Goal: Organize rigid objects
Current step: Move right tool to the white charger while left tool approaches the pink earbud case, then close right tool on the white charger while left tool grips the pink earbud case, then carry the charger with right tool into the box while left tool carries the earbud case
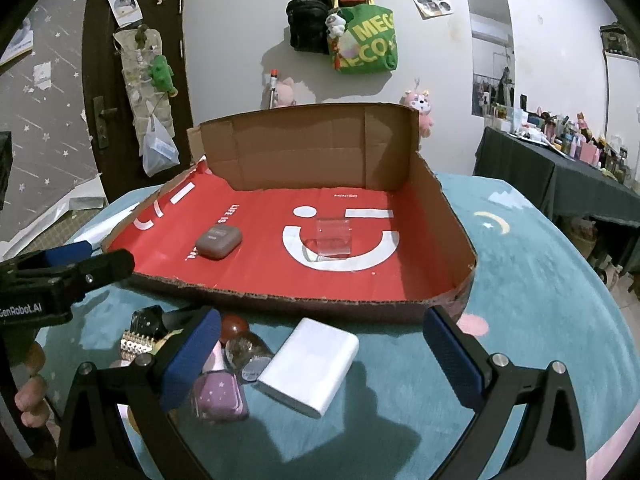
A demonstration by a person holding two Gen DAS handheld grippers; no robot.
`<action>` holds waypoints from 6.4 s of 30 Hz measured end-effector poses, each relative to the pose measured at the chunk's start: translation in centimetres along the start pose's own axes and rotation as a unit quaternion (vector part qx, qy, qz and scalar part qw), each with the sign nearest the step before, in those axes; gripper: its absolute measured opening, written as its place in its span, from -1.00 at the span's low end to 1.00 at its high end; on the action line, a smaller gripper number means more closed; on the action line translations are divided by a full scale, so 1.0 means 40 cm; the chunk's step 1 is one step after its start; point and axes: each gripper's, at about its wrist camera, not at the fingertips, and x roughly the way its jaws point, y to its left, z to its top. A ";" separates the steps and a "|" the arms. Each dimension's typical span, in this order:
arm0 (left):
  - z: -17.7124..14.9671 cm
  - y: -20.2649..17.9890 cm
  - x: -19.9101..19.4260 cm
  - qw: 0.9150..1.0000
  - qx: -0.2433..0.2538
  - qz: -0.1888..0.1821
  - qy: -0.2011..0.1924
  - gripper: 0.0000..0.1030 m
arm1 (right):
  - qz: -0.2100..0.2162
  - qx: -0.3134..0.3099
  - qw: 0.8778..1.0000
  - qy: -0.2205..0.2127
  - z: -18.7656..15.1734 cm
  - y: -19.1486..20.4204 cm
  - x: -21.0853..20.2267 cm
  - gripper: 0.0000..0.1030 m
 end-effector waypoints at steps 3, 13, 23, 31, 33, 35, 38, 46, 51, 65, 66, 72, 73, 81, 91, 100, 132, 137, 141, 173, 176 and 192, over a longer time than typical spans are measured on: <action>-0.017 -0.005 -0.002 1.000 0.001 0.011 0.003 1.00 | 0.003 -0.001 1.000 0.007 -0.014 0.006 0.000 1.00; -0.072 -0.006 0.003 0.999 0.001 0.035 0.022 1.00 | 0.002 0.003 0.999 0.032 -0.059 0.004 0.006 1.00; -0.134 -0.011 0.011 0.998 -0.006 0.030 0.053 1.00 | -0.002 0.008 0.999 0.042 -0.085 -0.002 0.010 1.00; -0.179 -0.011 -0.007 0.997 -0.011 0.020 0.068 1.00 | -0.007 0.005 0.999 0.048 -0.083 -0.005 0.029 1.00; -0.186 -0.015 -0.012 0.997 -0.010 0.020 0.068 1.00 | -0.009 0.004 0.999 0.049 -0.081 -0.005 0.036 1.00; -0.191 -0.020 -0.013 0.997 -0.008 0.019 0.068 1.00 | -0.013 0.003 0.999 0.051 -0.078 -0.004 0.043 0.99; -0.205 -0.033 -0.010 0.997 -0.007 0.017 0.069 1.00 | -0.025 0.000 0.998 0.052 -0.073 -0.001 0.053 0.98; -0.215 -0.034 -0.019 0.998 0.000 0.031 0.063 1.00 | -0.051 -0.018 0.997 0.058 -0.077 -0.001 0.059 0.93; -0.219 -0.007 -0.032 0.997 -0.009 0.047 0.052 1.00 | -0.071 -0.023 0.996 0.049 -0.094 -0.002 0.034 0.85; -0.233 -0.031 -0.010 0.997 0.001 0.063 0.047 0.50 | -0.025 -0.007 0.997 0.067 -0.092 0.009 0.089 0.00; -0.233 -0.033 -0.012 0.997 0.003 0.058 0.045 0.43 | -0.023 -0.010 0.997 0.066 -0.093 0.015 0.086 0.01; -0.229 -0.063 -0.019 0.998 0.029 0.038 0.041 0.05 | -0.018 -0.006 0.998 0.068 -0.092 0.010 0.078 -0.01; -0.228 -0.062 -0.021 0.998 0.027 0.031 0.040 0.05 | -0.017 -0.006 0.998 0.067 -0.092 0.009 0.074 -0.01; -0.196 -0.051 -0.058 0.999 0.027 0.024 0.007 0.05 | 0.022 0.005 0.998 0.062 -0.070 0.004 0.034 -0.04; -0.137 -0.019 -0.064 1.000 0.019 0.014 -0.011 0.05 | 0.039 0.012 0.998 0.048 -0.031 -0.002 -0.002 -0.04; -0.093 -0.003 -0.049 1.000 0.017 -0.001 -0.016 0.05 | 0.052 0.005 0.998 0.047 -0.018 0.010 -0.001 -0.04; 0.086 -0.015 0.025 0.998 0.056 -0.038 -0.011 0.05 | 0.067 -0.025 0.997 0.042 0.086 0.003 0.045 -0.04; 0.101 -0.016 0.070 0.997 0.054 -0.045 0.009 0.05 | 0.062 -0.030 0.996 0.060 0.095 -0.006 0.082 -0.04; 0.103 -0.013 0.116 0.997 0.051 -0.048 0.035 0.04 | 0.060 -0.034 0.995 0.077 0.103 -0.010 0.112 -0.04; 0.134 -0.001 0.308 0.995 0.039 -0.021 0.091 0.04 | 0.037 -0.042 0.990 0.131 0.127 -0.020 0.277 -0.04; 0.137 0.000 0.312 0.995 0.038 -0.018 0.089 0.05 | 0.035 -0.040 0.990 0.129 0.129 -0.022 0.281 -0.04; 0.156 -0.001 0.331 0.996 0.039 -0.012 0.083 0.05 | 0.030 -0.031 0.990 0.136 0.130 -0.028 0.309 -0.05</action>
